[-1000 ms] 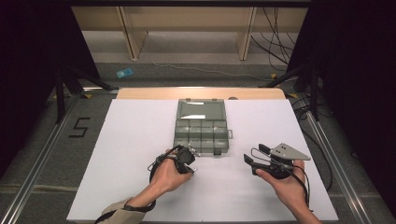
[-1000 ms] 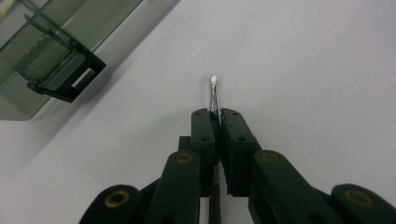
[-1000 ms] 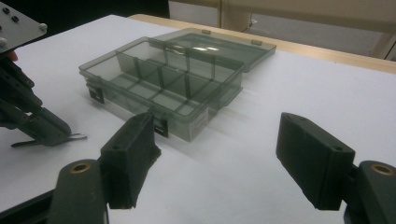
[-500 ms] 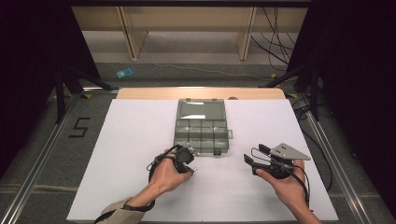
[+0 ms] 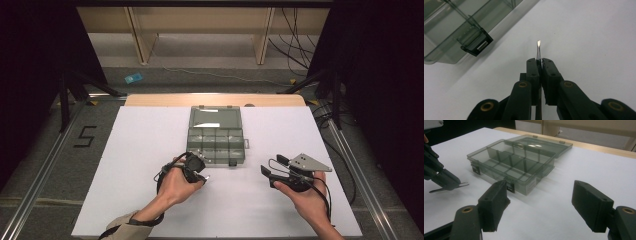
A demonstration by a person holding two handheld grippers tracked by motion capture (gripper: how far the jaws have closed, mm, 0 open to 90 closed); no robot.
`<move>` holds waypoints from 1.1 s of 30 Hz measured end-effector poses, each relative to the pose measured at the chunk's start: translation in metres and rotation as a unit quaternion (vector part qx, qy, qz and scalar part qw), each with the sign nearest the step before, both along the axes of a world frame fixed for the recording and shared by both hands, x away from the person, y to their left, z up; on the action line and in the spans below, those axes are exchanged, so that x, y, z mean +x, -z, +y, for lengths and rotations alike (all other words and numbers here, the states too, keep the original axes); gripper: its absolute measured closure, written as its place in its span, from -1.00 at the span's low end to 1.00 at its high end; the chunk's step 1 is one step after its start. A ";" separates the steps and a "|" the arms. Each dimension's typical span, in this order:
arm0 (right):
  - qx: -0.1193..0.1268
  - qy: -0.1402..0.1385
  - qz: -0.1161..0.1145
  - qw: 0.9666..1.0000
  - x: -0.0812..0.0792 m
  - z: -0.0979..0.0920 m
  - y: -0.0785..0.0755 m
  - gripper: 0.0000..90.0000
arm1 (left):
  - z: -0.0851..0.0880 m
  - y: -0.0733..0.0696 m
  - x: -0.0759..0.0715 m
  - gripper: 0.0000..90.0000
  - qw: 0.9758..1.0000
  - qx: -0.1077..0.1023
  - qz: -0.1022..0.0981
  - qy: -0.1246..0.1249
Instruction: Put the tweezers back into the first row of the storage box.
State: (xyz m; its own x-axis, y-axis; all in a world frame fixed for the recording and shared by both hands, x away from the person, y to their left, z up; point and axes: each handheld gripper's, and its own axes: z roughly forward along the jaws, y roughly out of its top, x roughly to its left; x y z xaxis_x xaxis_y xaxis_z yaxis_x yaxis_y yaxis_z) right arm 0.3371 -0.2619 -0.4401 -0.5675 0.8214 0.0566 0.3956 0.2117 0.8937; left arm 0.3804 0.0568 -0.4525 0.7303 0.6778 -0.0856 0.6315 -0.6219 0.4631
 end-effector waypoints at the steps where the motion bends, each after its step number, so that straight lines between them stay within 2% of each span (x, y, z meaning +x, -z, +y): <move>1: 0.004 0.001 -0.005 1.000 0.001 0.001 0.001 -0.35 | 0.001 -0.003 0.001 0.87 1.000 0.006 -0.003 0.006; 3: -0.003 0.001 -0.004 1.000 0.001 0.000 0.001 -0.35 | 0.002 -0.004 0.001 0.87 1.000 -0.001 -0.002 0.000; 4: 0.009 -0.002 -0.005 1.000 0.001 0.002 0.002 -0.35 | 0.003 -0.006 0.002 0.87 1.000 0.000 -0.003 0.006; 5: 0.008 -0.002 -0.010 1.000 0.002 0.002 0.003 -0.35 | 0.003 -0.007 0.001 0.87 1.000 -0.005 -0.005 0.000; 6: 0.009 -0.002 -0.010 1.000 0.002 0.002 0.003 -0.35 | 0.004 -0.009 0.003 0.87 1.000 -0.002 -0.007 0.007; 10: 0.008 -0.001 -0.011 1.000 0.002 0.002 0.003 -0.35 | 0.006 -0.014 0.006 0.87 1.000 -0.009 -0.013 0.005; 20: 0.010 -0.003 -0.005 1.000 0.001 0.001 0.003 -0.35 | 0.006 -0.023 0.015 0.87 0.999 -0.013 -0.029 0.004; 25: 0.009 -0.001 -0.011 1.000 0.002 0.001 0.003 -0.35 | 0.005 -0.026 0.020 0.87 0.999 -0.015 -0.034 0.004; 26: 0.002 0.000 -0.007 1.000 0.001 0.001 0.002 -0.35 | 0.004 -0.027 0.021 0.87 0.999 -0.016 -0.035 0.003; 27: 0.010 -0.003 -0.005 1.000 0.002 0.001 0.003 -0.35 | 0.004 -0.028 0.022 0.87 0.999 -0.016 -0.037 0.005; 29: 0.010 -0.003 -0.004 1.000 0.002 0.001 0.003 -0.35 | 0.004 -0.030 0.025 0.87 0.999 -0.009 -0.043 0.014; 32: 0.009 -0.003 -0.010 1.000 0.002 0.002 0.004 -0.35 | 0.003 -0.031 0.029 0.87 0.999 -0.010 -0.045 0.013; 33: 0.011 -0.003 -0.004 1.000 0.002 0.001 0.003 -0.35 | 0.003 -0.032 0.030 0.87 0.999 -0.010 -0.047 0.014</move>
